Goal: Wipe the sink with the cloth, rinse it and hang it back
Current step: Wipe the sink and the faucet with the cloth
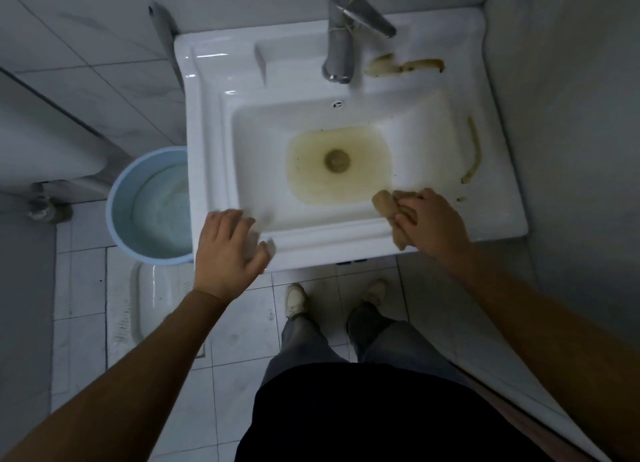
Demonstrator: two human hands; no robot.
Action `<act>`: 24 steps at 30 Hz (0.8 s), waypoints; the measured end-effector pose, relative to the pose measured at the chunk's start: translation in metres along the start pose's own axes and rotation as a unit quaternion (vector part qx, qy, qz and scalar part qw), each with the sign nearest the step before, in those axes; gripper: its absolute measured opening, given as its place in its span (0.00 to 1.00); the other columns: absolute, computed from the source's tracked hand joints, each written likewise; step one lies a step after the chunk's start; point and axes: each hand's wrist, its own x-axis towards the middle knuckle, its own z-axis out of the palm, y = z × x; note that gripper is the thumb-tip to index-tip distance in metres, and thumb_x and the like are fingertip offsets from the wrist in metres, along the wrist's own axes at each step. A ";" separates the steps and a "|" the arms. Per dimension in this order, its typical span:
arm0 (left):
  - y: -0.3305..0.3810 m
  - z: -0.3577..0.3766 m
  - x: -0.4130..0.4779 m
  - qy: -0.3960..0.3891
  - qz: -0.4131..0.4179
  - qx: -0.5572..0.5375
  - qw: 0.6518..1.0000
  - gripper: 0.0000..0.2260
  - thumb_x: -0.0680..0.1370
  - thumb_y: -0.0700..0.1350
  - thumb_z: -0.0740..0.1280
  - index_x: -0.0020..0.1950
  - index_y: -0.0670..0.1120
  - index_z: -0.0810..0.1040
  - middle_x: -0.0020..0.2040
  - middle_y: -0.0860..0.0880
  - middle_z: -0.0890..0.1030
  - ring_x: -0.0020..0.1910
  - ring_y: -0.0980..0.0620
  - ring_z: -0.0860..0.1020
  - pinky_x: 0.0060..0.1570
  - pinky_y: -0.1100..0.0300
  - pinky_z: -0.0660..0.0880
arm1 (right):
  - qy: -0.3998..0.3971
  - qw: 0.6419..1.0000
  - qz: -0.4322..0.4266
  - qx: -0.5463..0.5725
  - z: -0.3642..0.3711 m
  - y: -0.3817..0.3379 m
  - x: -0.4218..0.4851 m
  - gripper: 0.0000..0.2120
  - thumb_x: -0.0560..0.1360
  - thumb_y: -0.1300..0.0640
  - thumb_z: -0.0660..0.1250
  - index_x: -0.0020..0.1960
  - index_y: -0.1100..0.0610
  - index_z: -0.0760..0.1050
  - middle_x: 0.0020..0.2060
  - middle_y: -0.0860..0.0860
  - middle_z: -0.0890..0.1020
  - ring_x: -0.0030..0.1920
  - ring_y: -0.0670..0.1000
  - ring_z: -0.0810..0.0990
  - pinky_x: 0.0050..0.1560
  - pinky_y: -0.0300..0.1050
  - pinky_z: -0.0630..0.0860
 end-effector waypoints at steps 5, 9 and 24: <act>0.110 0.029 0.029 -0.047 -0.001 -0.068 0.997 0.23 0.79 0.58 0.61 0.65 0.43 0.77 0.62 0.44 0.80 0.61 0.43 0.76 0.58 0.50 0.75 | 0.021 0.998 0.051 -0.015 -0.035 0.087 -0.006 0.10 0.79 0.51 0.64 0.56 0.53 0.80 0.52 0.56 0.75 0.52 0.57 0.75 0.49 0.50 0.74; 0.187 0.060 0.048 -0.088 0.046 -0.035 0.994 0.21 0.79 0.61 0.59 0.62 0.47 0.77 0.58 0.47 0.80 0.56 0.45 0.77 0.56 0.51 0.73 | 0.025 0.998 0.050 -0.004 -0.032 0.089 -0.008 0.11 0.77 0.53 0.62 0.54 0.53 0.80 0.53 0.55 0.73 0.53 0.58 0.73 0.52 0.54 0.74; 0.211 0.079 0.055 -0.048 0.014 0.003 0.999 0.20 0.80 0.58 0.57 0.57 0.45 0.78 0.52 0.46 0.80 0.51 0.45 0.76 0.51 0.51 0.72 | 0.052 0.998 -0.012 0.033 -0.038 0.117 0.007 0.13 0.77 0.55 0.65 0.60 0.52 0.81 0.52 0.54 0.74 0.55 0.55 0.73 0.55 0.52 0.74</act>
